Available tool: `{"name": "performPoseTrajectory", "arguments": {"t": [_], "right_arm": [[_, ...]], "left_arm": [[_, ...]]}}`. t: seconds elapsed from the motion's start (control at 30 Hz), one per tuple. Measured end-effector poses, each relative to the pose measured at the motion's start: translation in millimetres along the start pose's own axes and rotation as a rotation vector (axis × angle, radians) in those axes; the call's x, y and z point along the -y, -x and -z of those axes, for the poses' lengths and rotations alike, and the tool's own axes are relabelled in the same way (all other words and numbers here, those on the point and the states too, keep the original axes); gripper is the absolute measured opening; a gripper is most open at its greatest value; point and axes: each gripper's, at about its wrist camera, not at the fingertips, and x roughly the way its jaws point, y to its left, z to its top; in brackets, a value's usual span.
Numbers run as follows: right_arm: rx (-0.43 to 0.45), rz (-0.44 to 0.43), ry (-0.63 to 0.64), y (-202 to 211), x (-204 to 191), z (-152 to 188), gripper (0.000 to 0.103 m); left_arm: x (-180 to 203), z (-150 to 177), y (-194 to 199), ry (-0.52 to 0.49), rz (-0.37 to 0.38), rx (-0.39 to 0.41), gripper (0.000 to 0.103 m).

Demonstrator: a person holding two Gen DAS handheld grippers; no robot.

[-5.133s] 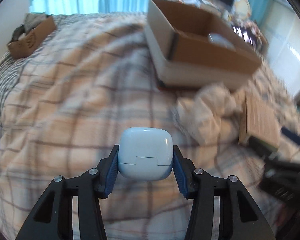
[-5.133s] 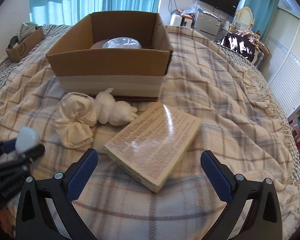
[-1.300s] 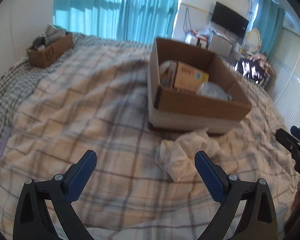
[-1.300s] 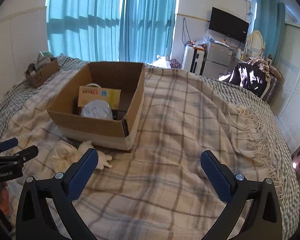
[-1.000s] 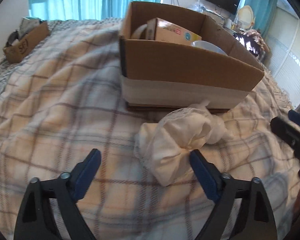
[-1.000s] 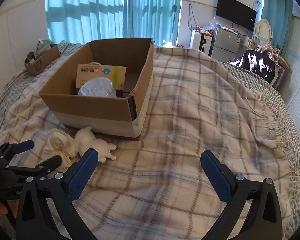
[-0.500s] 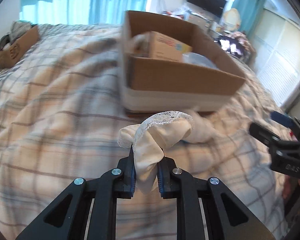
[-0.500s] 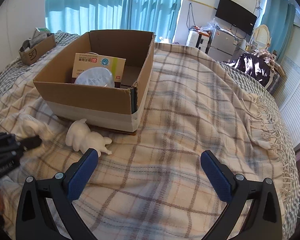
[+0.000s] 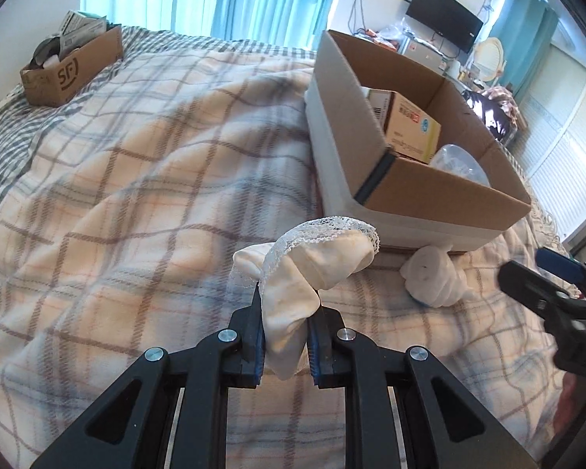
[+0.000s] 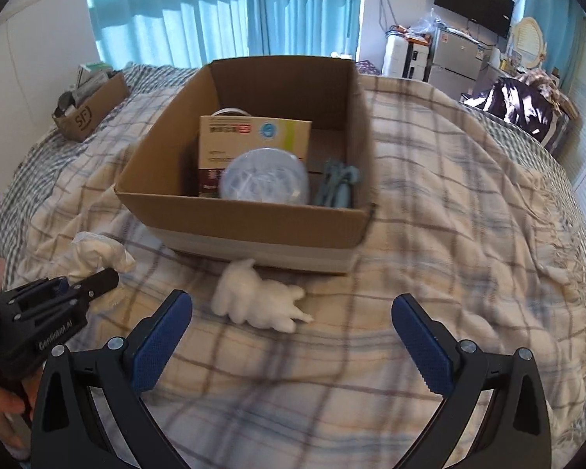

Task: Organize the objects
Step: 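Grasp the white plush bunny with the right gripper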

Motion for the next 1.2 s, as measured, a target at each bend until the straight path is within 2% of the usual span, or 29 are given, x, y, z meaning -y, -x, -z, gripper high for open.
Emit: {"name": "performPoseTrajectory", "arguments": {"t": [0.07, 0.13, 0.47, 0.57, 0.77, 0.97, 1.2], "right_arm": [[-0.01, 0.029, 0.014, -13.0, -9.9, -1.0, 0.102], [-0.029, 0.05, 0.036, -28.6, -16.2, 0.9, 0.094], [-0.087, -0.025, 0.021, -62.3, -15.1, 11.0, 0.083], [-0.097, -0.05, 0.012, -66.4, -11.5, 12.1, 0.075], [-0.098, -0.065, 0.021, -63.9, -11.1, 16.1, 0.067], [-0.087, -0.077, 0.015, -50.2, -5.2, 25.3, 0.066], [-0.047, -0.086, 0.0, -13.7, 3.2, 35.8, 0.066]], "left_arm": [[-6.4, -0.9, 0.0, 0.023, -0.008, 0.002, 0.017], [-12.5, -1.1, -0.7, 0.047, -0.011, -0.002, 0.017], [-11.8, 3.0, -9.9, 0.047, -0.028, -0.032, 0.017], [-9.9, 3.9, -11.6, 0.042, -0.033, -0.039, 0.017], [-2.6, 6.3, -13.4, 0.008, -0.051, -0.047, 0.017], [1.6, 9.0, -5.7, 0.004, -0.038, -0.067, 0.017], [15.2, 26.1, 22.6, -0.014, -0.05, -0.078, 0.017]]}}
